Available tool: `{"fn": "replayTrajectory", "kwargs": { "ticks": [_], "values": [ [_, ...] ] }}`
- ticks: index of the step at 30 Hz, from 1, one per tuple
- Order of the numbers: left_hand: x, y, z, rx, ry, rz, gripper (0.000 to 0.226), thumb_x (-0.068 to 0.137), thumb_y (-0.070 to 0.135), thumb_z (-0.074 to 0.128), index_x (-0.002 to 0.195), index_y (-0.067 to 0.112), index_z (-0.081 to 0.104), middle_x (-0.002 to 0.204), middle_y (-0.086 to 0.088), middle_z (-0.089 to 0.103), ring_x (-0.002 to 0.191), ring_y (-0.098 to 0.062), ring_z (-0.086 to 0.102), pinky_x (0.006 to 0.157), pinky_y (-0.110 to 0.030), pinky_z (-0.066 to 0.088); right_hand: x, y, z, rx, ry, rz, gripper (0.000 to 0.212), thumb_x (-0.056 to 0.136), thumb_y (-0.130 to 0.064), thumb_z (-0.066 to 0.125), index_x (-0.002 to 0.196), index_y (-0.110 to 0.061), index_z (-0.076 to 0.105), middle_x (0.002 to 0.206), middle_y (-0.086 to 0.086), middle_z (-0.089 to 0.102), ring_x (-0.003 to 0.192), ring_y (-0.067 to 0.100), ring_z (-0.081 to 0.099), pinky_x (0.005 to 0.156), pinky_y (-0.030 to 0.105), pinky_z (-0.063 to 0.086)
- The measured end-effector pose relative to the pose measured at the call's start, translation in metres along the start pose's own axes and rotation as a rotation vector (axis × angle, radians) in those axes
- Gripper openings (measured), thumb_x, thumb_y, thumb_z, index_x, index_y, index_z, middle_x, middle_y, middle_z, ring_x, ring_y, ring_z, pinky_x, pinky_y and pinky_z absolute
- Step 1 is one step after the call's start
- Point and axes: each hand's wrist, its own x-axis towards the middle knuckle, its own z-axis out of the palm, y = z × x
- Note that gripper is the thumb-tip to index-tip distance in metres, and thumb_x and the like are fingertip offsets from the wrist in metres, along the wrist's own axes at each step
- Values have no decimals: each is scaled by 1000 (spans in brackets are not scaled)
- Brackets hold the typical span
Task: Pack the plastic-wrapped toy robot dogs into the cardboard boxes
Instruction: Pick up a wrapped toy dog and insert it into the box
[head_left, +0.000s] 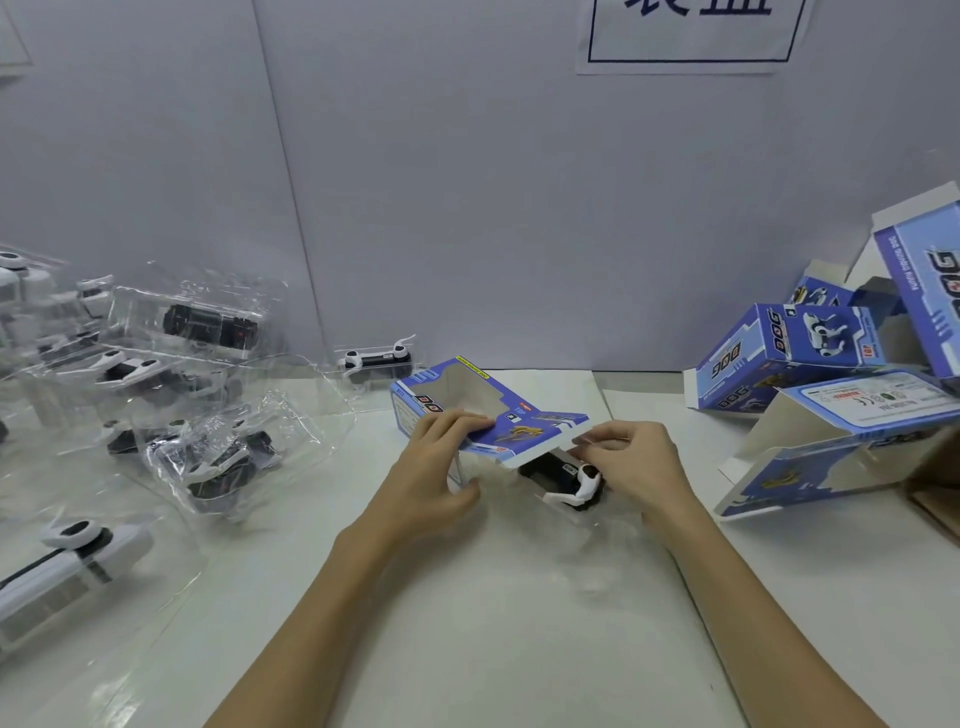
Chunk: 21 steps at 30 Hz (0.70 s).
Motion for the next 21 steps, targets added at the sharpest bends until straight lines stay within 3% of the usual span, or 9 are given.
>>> {"fn": "replayTrajectory", "kwargs": {
  "ticks": [3, 5, 7, 10, 12, 15, 18, 21],
  "values": [
    [0, 4, 1, -11, 52, -10, 58, 81, 7, 68, 137, 22, 60, 131, 22, 53, 125, -3, 39, 108, -18, 36, -4, 0, 7, -2, 40, -26, 9, 83, -18, 83, 81, -26, 79, 76, -12, 78, 82, 10, 76, 76, 30, 58],
    [0, 7, -2, -117, 16, -44, 61, 81, 11, 64, 140, 22, 59, 137, 23, 51, 135, 2, 34, 112, -12, 29, -7, 1, 13, 20, 53, -41, 12, 84, -16, 77, 83, -27, 80, 77, -12, 78, 83, 11, 75, 76, 31, 58],
    [-2, 8, -6, -205, -79, -70, 72, 77, 17, 65, 148, 25, 53, 148, 23, 43, 146, 7, 23, 113, -5, 20, -12, -2, 20, 85, 40, -70, 22, 85, -9, 67, 93, -26, 79, 86, -9, 79, 87, 15, 73, 75, 31, 57],
    [-5, 6, -11, -158, -203, -30, 95, 76, 23, 84, 157, 32, 36, 159, 22, 27, 154, 6, 4, 118, -9, 13, -15, -5, 34, 333, 22, -59, 39, 87, -1, 54, 113, -28, 65, 104, 0, 75, 89, 10, 73, 73, 26, 57],
    [-5, 7, -12, -87, -230, -3, 113, 70, 40, 95, 160, 32, 27, 161, 25, 19, 154, 5, -2, 121, -13, 11, -18, -5, 41, 395, 29, -79, 48, 92, 8, 47, 120, -30, 59, 113, 1, 71, 93, 6, 72, 76, 27, 58],
    [-6, 14, -9, -79, -219, -21, 126, 59, 65, 92, 160, 32, 26, 160, 26, 17, 155, 2, -3, 122, -15, 11, -15, -2, 39, 398, 43, -87, 49, 96, 8, 44, 127, -26, 58, 124, 0, 65, 107, 8, 69, 76, 24, 57],
    [-4, 19, -4, -89, -131, -30, 104, 70, 60, 89, 155, 31, 38, 155, 25, 29, 153, -1, 11, 123, -21, 19, -8, -3, 32, 470, -29, -20, 42, 99, 5, 44, 125, -23, 62, 114, -4, 71, 86, -6, 70, 63, 10, 50],
    [-1, 19, -3, -112, 7, 6, 62, 88, 24, 83, 145, 24, 57, 150, 17, 50, 148, 0, 31, 120, -21, 30, -7, -2, 31, 425, -103, 34, 33, 103, -3, 42, 109, -20, 69, 104, -7, 76, 91, 5, 70, 66, 15, 49]
  ]
}}
